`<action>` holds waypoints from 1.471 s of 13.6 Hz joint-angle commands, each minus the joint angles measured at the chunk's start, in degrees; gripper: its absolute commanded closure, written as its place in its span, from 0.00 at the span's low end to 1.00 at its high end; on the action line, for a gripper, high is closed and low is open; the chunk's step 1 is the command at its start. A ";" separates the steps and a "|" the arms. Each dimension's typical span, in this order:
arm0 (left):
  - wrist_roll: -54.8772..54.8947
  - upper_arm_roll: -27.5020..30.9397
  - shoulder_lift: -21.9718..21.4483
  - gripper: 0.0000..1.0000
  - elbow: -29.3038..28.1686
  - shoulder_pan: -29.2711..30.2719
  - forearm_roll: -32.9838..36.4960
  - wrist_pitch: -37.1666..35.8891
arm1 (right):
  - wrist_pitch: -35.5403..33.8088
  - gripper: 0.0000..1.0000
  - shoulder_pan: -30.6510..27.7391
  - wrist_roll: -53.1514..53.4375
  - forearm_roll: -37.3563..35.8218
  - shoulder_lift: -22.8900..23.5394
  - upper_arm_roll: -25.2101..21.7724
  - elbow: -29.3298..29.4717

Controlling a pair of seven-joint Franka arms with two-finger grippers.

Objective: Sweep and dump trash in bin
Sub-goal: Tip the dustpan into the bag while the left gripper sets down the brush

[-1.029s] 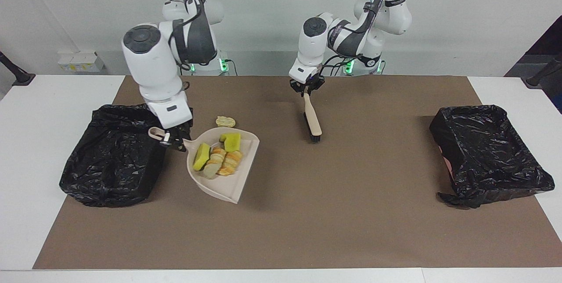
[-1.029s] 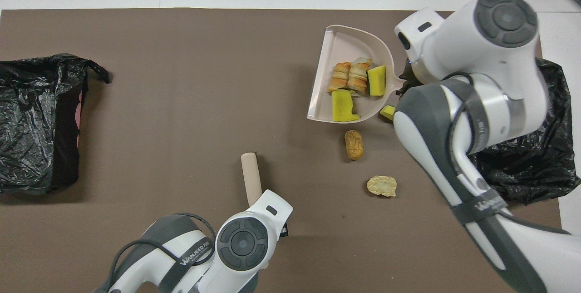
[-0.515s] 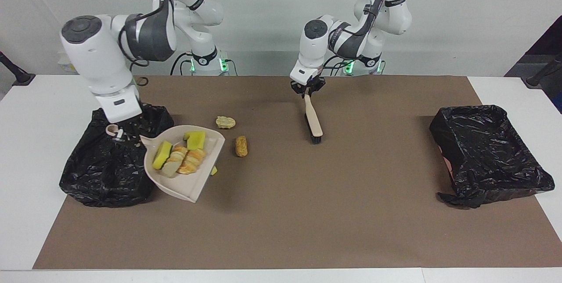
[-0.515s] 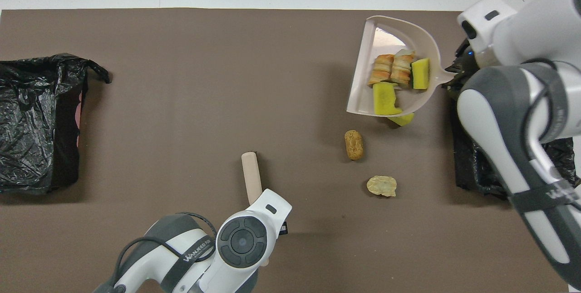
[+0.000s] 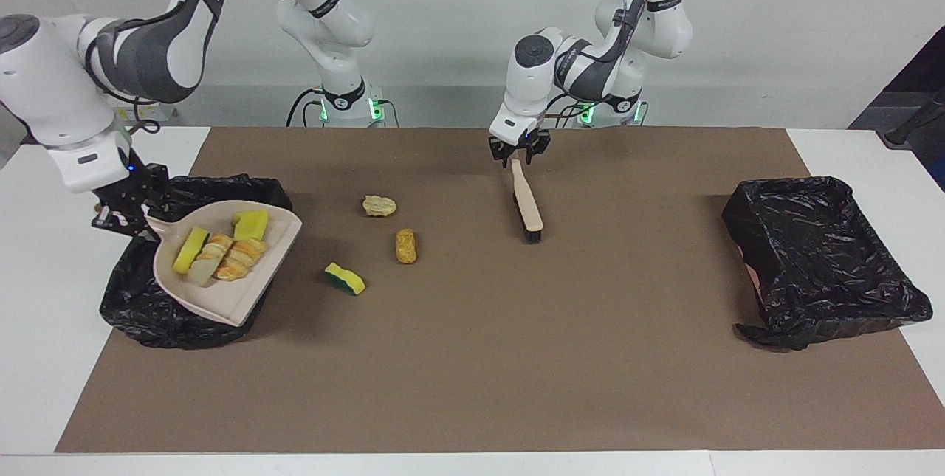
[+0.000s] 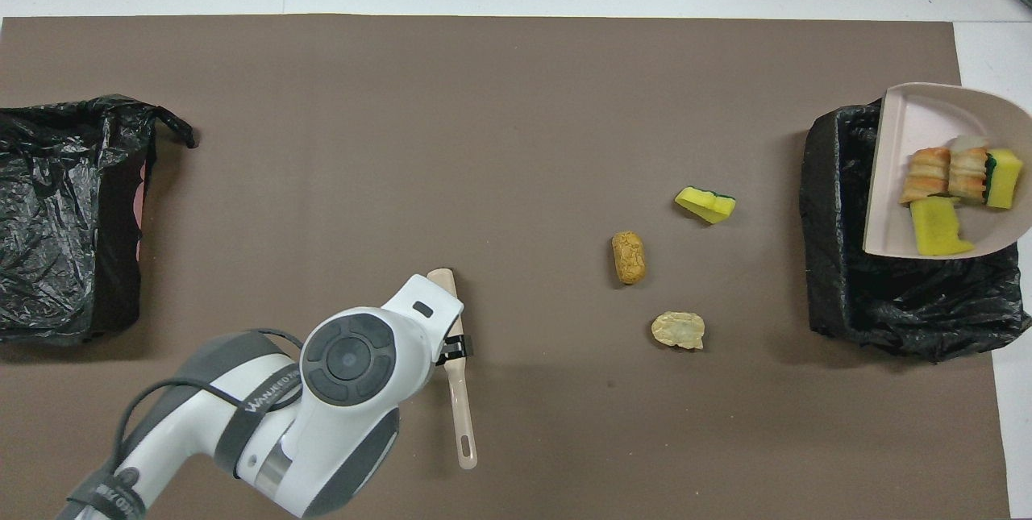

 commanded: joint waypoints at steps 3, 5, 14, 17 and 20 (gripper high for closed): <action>12.44 -0.17 -4.33 0.00 0.73 10.12 1.02 -6.20 | 0.27 1.00 3.07 12.30 -11.73 -5.93 0.65 -9.02; 19.04 -0.17 -5.92 0.00 0.73 15.22 1.02 -8.22 | -0.16 1.00 5.62 17.76 -16.91 -6.29 0.65 -9.74; 42.34 -0.17 -6.37 0.00 4.84 34.21 1.02 -10.42 | -10.26 1.00 14.33 28.33 -34.85 -6.20 0.65 -8.77; 42.89 -0.08 -6.10 0.00 11.79 34.93 1.02 -18.24 | -13.25 1.00 16.53 28.42 -39.51 -6.29 0.65 -8.33; 42.45 -0.08 -6.37 0.00 19.77 34.84 1.02 -26.21 | -14.84 1.00 16.88 28.33 -39.96 -6.55 0.56 -7.98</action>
